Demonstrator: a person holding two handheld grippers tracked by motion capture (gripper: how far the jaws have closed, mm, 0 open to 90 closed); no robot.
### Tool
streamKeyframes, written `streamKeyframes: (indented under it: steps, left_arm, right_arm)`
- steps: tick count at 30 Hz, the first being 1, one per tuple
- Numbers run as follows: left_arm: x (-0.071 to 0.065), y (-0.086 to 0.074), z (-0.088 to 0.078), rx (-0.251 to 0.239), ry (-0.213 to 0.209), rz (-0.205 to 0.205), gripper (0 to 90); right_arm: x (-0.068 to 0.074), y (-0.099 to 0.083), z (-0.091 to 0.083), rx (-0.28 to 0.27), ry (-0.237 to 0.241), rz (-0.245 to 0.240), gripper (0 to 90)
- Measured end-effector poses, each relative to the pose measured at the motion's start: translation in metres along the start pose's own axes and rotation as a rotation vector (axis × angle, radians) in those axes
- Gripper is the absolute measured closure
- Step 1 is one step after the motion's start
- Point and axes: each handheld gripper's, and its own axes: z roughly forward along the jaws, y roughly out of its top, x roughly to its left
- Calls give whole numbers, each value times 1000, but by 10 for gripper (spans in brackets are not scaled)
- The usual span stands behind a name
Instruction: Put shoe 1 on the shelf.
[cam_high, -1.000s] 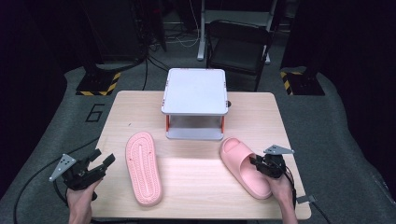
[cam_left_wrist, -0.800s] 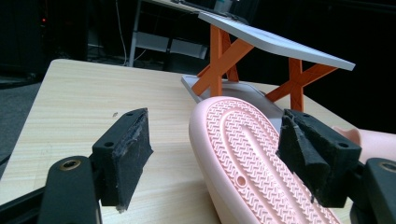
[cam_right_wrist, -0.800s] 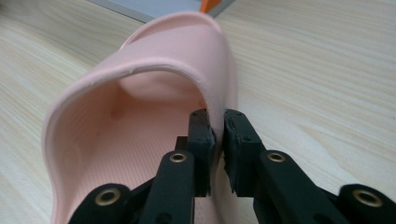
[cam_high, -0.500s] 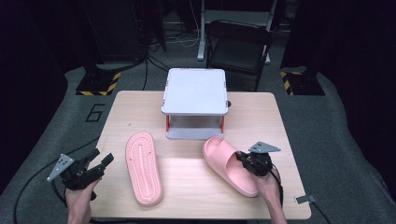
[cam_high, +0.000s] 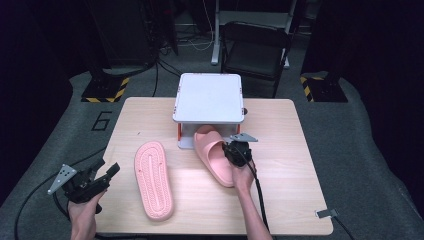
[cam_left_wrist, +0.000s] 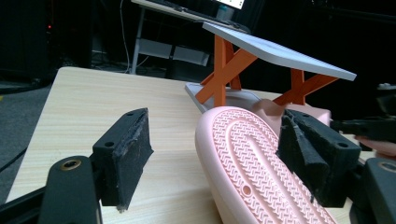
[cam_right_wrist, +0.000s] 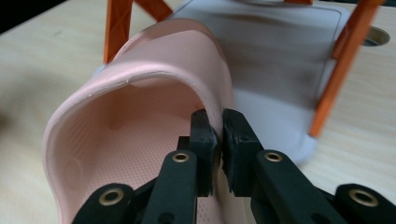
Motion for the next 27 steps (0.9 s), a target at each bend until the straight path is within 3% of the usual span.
streamKeyframes:
  steps: [4, 11, 14, 15, 17, 18, 20, 21, 22, 23, 24, 27]
  left_arm:
    - [2, 2, -2, 3, -6, -2, 252]
    - [2, 2, 1, 8, -12, -4, 253]
    - [2, 2, 1, 12, -18, 7, 253]
    - [1, 2, 0, 7, -14, -7, 254]
    - [1, 2, 0, 7, -18, -7, 253]
    - [2, 2, 0, 8, -19, -6, 254]
    - [2, 3, 1, 6, -23, 5, 254]
    - [1, 3, 1, 14, -24, -4, 254]
    - [1, 2, 2, 17, -27, 5, 254]
    - [1, 2, 2, 17, -27, 5, 254]
    - [-1, 1, 3, 5, -25, -8, 254]
    - [0, 2, 4, 6, -29, -1, 254]
  right_arm:
    - [12, 6, 23, -11, -18, 58, 827]
    - [27, 10, 47, -36, -56, 95, 810]
    - [28, 12, 48, -61, -31, 112, 743]
    - [25, 15, 45, -100, -10, 95, 601]
    - [24, 17, 41, -80, -7, 100, 550]
    - [18, 17, 31, -83, 19, 55, 461]
    - [15, 16, 24, -81, 36, 37, 410]
    - [12, 13, 16, -79, 42, 24, 386]
    - [7, 6, 0, -85, 72, -19, 338]
    - [7, 6, 0, -85, 72, -19, 338]
    - [3, -3, -14, -73, 97, -38, 292]
    - [2, -15, -27, -47, 110, -72, 286]
